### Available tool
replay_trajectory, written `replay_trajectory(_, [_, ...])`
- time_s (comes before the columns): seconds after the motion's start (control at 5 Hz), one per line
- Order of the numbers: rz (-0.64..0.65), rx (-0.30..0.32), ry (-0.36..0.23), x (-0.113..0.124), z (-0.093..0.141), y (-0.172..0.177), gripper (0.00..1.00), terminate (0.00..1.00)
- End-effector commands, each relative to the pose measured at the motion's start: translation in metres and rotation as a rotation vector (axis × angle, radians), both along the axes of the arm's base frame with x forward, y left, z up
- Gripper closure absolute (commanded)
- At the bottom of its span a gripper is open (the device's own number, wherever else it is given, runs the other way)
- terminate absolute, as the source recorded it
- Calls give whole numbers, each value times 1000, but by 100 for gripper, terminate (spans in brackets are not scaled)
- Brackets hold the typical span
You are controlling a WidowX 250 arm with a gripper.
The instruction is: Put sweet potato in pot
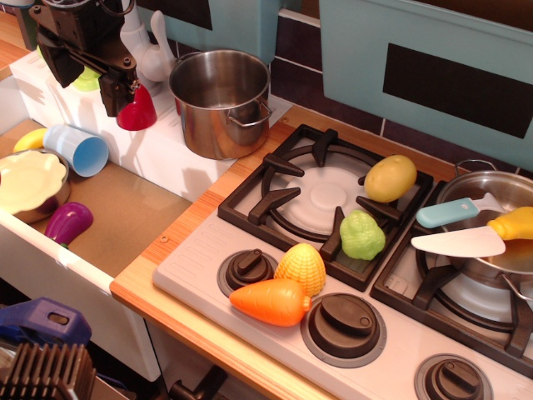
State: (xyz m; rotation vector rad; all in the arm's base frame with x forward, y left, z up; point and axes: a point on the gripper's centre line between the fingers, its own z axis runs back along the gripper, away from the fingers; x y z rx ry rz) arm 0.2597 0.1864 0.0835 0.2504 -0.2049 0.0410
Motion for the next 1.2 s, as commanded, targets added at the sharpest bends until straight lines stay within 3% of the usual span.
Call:
replay_trajectory(0.0, [0, 0, 0, 0, 0, 0, 0, 0])
replay_trajectory(0.6, [-30, -51, -38, 26, -12, 20, 0, 0])
replay_trajectory(1.0, [-46, -42, -93, 31, -24, 26, 0, 0])
